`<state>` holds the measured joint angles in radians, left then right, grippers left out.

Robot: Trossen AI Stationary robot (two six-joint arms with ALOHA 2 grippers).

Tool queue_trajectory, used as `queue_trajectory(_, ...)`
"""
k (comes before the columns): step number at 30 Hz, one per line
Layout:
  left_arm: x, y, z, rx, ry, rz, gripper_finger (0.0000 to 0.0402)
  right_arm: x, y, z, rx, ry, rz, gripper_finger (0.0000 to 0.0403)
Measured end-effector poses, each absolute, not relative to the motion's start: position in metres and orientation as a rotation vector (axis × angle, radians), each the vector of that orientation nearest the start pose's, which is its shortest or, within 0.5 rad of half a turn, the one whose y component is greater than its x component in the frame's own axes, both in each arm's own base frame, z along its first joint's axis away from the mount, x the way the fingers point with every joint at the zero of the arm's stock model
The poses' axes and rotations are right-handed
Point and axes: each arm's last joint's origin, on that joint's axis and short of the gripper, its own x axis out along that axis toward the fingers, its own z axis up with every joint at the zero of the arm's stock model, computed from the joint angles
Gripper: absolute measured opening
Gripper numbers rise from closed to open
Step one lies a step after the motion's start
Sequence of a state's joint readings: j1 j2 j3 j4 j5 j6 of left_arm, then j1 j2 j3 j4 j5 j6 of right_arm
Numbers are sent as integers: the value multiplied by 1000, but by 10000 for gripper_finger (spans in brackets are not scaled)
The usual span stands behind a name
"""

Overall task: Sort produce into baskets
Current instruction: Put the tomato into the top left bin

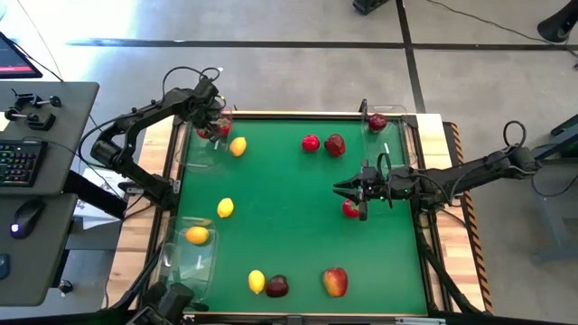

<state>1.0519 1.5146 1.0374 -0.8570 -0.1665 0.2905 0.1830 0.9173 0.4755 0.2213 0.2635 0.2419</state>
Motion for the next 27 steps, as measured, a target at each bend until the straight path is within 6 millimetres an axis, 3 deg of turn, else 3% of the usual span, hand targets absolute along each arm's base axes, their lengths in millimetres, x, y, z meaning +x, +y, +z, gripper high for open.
queue_trajectory(11, 132, 239, 214, -537, 1308, 930, 269, 198, 29, 242, 192, 204, -105, 71)
queue_trajectory(20, 131, 237, 213, -495, 1345, 861, 272, 198, 29, 242, 184, 205, -105, 71)
queue_trajectory(27, 132, 241, 214, -463, 1328, 917, 289, 198, 29, 242, 184, 205, -105, 71)
